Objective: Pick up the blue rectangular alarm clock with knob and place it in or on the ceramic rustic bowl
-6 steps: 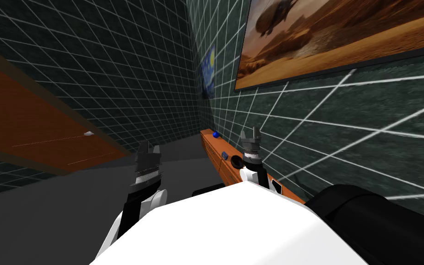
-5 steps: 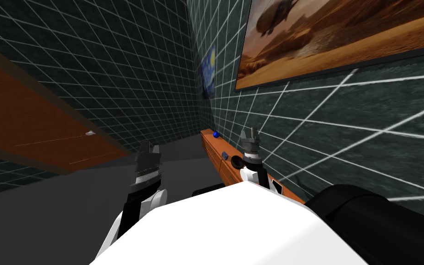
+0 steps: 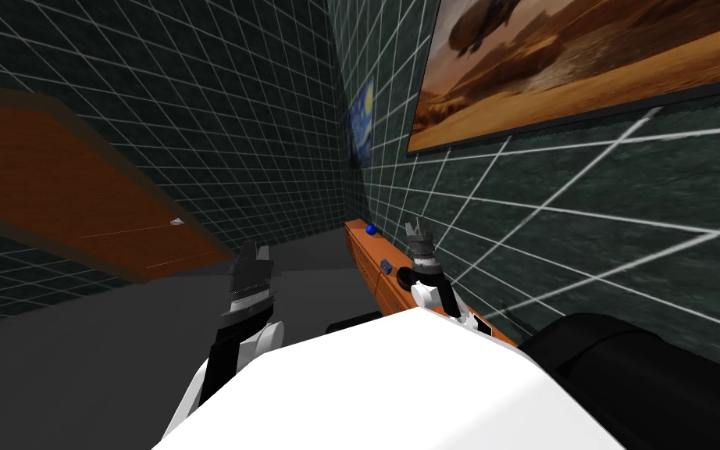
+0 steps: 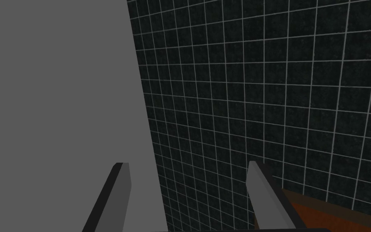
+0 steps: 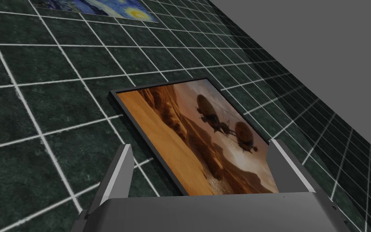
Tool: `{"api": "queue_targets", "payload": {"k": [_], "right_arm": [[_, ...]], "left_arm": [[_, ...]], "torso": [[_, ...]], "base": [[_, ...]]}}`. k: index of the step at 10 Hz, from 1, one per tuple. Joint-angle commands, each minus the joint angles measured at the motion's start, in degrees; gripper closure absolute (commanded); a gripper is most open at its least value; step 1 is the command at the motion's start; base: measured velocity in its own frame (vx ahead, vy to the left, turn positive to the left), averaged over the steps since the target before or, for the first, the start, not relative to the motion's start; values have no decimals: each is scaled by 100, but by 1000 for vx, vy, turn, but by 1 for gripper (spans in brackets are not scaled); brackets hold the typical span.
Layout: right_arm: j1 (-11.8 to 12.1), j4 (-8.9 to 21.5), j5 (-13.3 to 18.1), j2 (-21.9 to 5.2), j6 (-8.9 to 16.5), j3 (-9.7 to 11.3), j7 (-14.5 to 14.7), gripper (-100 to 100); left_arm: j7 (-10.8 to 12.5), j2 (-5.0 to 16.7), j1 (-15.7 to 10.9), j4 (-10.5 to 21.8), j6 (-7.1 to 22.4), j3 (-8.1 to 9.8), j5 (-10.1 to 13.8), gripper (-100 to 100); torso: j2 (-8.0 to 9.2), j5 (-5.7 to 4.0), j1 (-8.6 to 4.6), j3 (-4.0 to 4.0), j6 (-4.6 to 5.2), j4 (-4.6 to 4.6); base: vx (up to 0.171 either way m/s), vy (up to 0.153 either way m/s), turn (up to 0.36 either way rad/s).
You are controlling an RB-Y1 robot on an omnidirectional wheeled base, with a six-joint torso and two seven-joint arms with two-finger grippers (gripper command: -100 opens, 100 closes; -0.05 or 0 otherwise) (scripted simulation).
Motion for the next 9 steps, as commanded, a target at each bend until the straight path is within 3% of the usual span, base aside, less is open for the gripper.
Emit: {"api": "queue_targets", "payload": {"k": [1, 5, 6, 8, 9], "right_arm": [[-122, 141, -92, -286, 149, -18, 214, -100], [-380, 490, -307, -951, 457, -27, 628, -100], [-380, 490, -307, -991, 457, -27, 628, -100], [-568, 758, -466, -1374, 719, 16, 931, -100], [-568, 758, -466, -1444, 719, 16, 931, -100]], "left_arm": [[0, 0, 0, 0, 0, 0, 0, 0], [0, 0, 0, 0, 0, 0, 0, 0], [0, 0, 0, 0, 0, 0, 0, 0], [0, 0, 0, 0, 0, 0, 0, 0], [0, 0, 0, 0, 0, 0, 0, 0]], "torso": [[0, 0, 0, 0, 0, 0], [1, 0, -1, 1, 1, 0], [-2, 0, -1, -1, 1, -1], [-1, 0, -1, 0, 1, 0], [-6, -1, -3, -4, 0, -2]], "base": [[36, 11, 140], [32, 4, 113], [30, 1, 57], [39, 0, 138], [36, -10, 73]]}}
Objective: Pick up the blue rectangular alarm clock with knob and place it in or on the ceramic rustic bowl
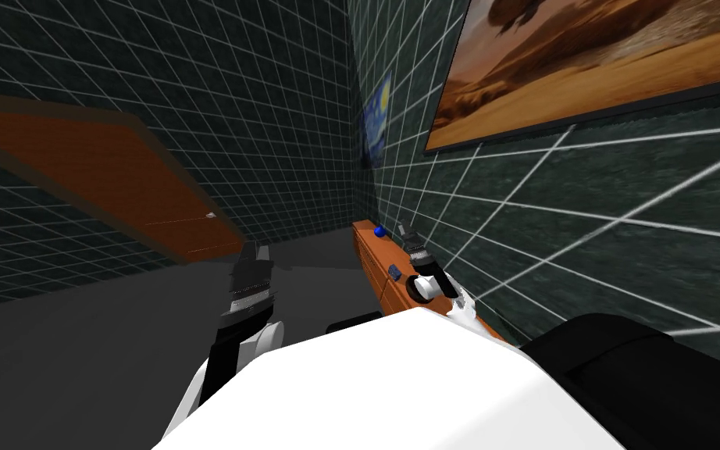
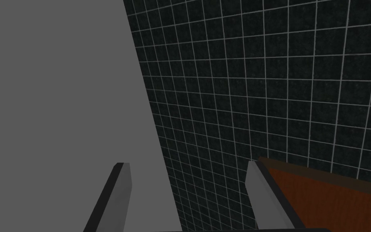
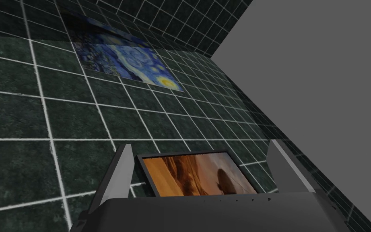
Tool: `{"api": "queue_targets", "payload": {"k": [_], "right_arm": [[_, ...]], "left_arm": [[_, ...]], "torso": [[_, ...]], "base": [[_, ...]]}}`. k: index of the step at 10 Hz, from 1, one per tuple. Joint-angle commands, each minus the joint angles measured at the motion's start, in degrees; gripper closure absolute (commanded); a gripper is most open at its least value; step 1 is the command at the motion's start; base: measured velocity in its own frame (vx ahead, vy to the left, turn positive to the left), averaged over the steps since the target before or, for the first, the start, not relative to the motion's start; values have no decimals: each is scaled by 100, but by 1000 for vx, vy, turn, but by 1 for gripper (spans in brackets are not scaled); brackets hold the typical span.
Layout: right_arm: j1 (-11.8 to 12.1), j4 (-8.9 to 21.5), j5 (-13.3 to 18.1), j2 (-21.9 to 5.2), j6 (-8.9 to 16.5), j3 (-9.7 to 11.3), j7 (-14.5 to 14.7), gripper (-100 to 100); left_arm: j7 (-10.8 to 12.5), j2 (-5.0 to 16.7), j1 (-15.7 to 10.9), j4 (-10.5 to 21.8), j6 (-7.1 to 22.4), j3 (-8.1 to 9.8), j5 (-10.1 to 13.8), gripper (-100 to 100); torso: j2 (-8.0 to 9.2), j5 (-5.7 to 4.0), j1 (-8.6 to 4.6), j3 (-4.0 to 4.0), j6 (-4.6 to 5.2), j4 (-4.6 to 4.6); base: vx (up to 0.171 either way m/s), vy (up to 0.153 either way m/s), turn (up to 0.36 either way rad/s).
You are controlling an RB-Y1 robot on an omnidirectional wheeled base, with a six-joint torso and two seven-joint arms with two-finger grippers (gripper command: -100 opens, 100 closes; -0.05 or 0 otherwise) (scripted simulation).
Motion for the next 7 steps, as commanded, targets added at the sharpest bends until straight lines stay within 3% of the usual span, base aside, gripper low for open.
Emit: {"api": "queue_targets", "payload": {"k": [1, 2, 3, 6, 7], "right_arm": [[-96, 145, -112, -286, 182, 21, 165, -100], [-194, 289, -197, -452, 340, 76, 323, -100], [-194, 289, -197, -536, 340, 76, 323, -100], [-485, 735, -458, -1125, 850, 335, 795, -100], [-485, 735, -458, -1216, 873, 335, 795, -100]], "left_arm": [[0, 0, 0, 0, 0, 0, 0, 0], [0, 0, 0, 0, 0, 0, 0, 0], [0, 0, 0, 0, 0, 0, 0, 0], [0, 0, 0, 0, 0, 0, 0, 0], [0, 0, 0, 0, 0, 0, 0, 0]], "torso": [[0, 0, 0, 0, 0, 0], [2, 0, 0, 1, -2, 0], [-1, -1, -1, 0, -3, 0], [-3, -1, 0, -2, -3, -1], [-7, -1, -1, -4, -1, -2]], "base": [[31, -9, 111], [38, -12, 166], [31, -10, 63], [43, -12, 150], [39, -17, 41]]}}
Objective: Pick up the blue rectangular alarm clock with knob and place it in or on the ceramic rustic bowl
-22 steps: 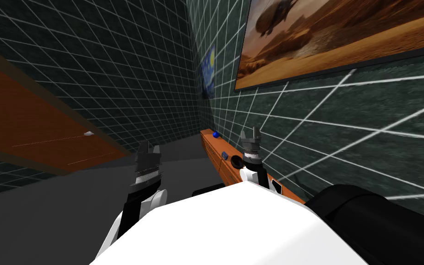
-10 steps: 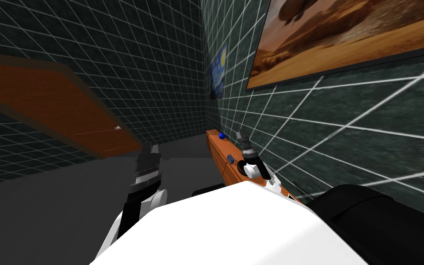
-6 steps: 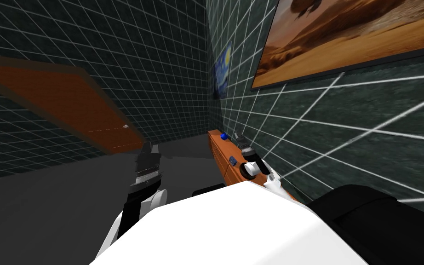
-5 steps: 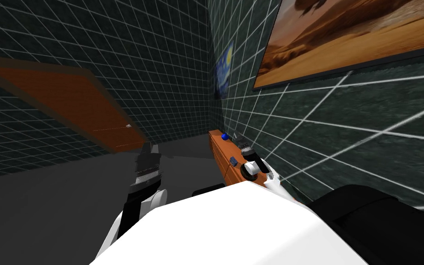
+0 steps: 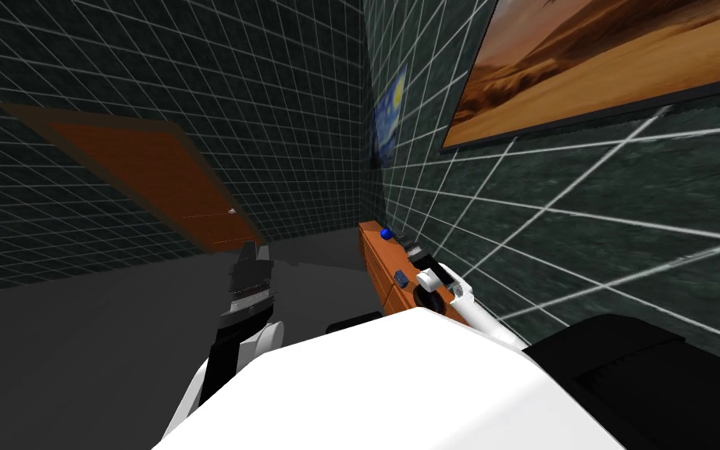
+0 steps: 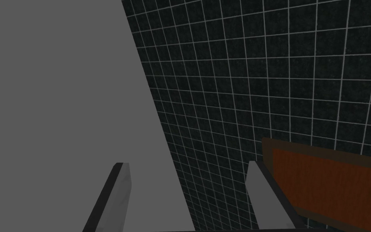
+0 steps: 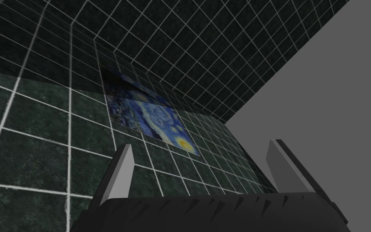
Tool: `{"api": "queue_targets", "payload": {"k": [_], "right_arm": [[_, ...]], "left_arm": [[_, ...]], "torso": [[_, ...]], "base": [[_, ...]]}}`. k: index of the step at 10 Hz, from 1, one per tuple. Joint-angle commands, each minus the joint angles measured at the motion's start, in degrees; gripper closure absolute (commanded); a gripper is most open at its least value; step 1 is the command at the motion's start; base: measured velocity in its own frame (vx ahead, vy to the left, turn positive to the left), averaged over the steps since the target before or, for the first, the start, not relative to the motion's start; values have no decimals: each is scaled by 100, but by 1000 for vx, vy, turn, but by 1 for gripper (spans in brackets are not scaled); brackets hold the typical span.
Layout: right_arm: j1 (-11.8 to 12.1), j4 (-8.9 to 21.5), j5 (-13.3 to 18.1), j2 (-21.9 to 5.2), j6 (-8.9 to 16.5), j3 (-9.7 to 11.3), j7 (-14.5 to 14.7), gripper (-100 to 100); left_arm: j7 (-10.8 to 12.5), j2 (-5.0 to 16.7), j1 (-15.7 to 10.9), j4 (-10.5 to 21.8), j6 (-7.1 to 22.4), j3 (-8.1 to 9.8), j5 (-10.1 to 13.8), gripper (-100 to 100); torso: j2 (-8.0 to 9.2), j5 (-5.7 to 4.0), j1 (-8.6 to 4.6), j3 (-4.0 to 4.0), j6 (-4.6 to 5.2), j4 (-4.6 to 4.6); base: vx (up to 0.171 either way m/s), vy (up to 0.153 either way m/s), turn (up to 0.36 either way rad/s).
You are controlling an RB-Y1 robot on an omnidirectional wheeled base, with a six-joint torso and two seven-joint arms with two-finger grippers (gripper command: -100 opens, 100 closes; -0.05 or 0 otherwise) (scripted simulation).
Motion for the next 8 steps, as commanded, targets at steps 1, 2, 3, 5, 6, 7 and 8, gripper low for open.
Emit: {"api": "queue_targets", "payload": {"k": [1, 2, 3, 5, 6, 7, 8], "right_arm": [[-128, 185, -100, -286, 251, 144, 190, -100], [-220, 335, -186, -490, 429, 278, 339, -100], [-310, 483, -271, -664, 592, 427, 485, -100], [-396, 630, -355, -956, 879, 590, 625, -100], [-479, 775, -436, -1167, 1013, 768, 760, -100], [-479, 775, -436, -1167, 1100, 768, 760, -100], [-559, 917, -514, -1369, 1287, 958, 889, -100]], "left_arm": [[0, 0, 0, 0, 0, 0, 0, 0], [0, 0, 0, 0, 0, 0, 0, 0], [0, 0, -1, 0, 0, 0, 0, 0], [0, 0, 0, 0, 0, 0, 0, 0], [0, 0, 0, 0, 0, 0, 0, 0], [0, 0, 0, 0, 0, 0, 0, 0], [0, 0, 0, 0, 0, 0, 0, 0]], "torso": [[0, 0, 0, 0, 0, 0], [0, 0, 0, 0, -3, 0], [-2, -1, -2, -1, -3, -1], [0, -1, -1, 0, 1, 0], [4, 0, 0, 2, -1, 1], [2, -1, -2, 1, -1, 0], [4, -1, 0, 2, 0, 1]], "base": [[36, -16, 92], [44, -23, 162], [54, -26, 157], [30, -19, 63], [36, -24, 109], [28, -24, 72], [28, -25, 86]]}}
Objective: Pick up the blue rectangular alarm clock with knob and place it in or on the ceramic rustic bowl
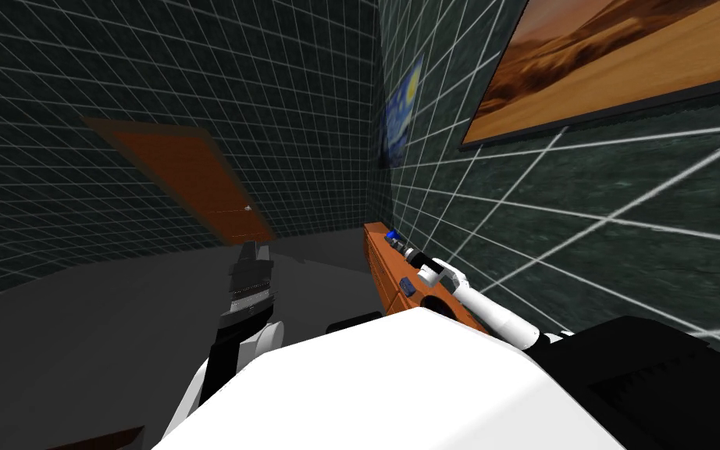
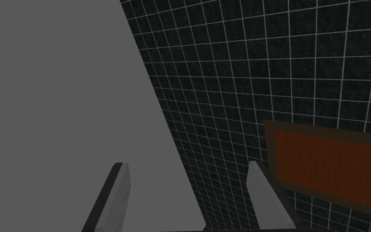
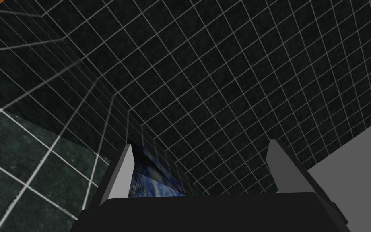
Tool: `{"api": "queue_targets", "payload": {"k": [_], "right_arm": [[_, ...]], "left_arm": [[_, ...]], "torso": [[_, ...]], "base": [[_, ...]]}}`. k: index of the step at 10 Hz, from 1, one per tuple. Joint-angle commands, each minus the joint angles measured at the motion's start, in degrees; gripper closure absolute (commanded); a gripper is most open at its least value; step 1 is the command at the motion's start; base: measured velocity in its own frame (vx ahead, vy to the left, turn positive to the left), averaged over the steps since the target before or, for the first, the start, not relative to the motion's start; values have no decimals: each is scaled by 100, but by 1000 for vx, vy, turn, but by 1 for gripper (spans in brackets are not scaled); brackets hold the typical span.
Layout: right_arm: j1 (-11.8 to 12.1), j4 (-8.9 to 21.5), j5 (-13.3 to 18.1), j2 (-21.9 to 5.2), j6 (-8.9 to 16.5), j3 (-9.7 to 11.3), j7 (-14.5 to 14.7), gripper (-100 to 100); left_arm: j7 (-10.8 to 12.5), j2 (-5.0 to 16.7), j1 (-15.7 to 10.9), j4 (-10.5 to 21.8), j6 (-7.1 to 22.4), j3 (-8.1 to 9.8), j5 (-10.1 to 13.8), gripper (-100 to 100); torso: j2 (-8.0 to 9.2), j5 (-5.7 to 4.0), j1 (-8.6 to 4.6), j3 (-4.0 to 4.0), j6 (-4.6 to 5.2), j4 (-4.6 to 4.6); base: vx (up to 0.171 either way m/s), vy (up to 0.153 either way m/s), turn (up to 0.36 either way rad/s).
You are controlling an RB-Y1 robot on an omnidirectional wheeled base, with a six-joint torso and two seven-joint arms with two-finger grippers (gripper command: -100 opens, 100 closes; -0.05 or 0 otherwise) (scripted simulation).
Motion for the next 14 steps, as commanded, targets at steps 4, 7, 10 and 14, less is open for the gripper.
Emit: {"api": "queue_targets", "payload": {"k": [4, 7, 10, 14], "right_arm": [[-132, 344, -207, -533, 536, 487, 287, -100], [-198, 476, -277, -702, 803, 708, 394, -100], [-316, 723, -404, -1004, 1263, 1171, 586, -100], [-456, 1042, -568, -1361, 1919, 1844, 813, -100]], "left_arm": [[0, 0, 0, 0, 0, 0, 0, 0], [0, 0, 0, 0, 0, 0, 0, 0], [0, 0, 0, 0, 0, 0, 0, 0], [0, 0, 0, 0, 0, 0, 0, 0]], "torso": [[5, 0, 1, 3, 2, 1], [5, 0, 1, 3, 2, 1], [3, -2, -4, 2, 3, 0], [6, -1, 0, 4, 4, 1]], "base": [[20, -22, 52], [20, -23, 41], [24, -30, 47], [19, -24, 33]]}}
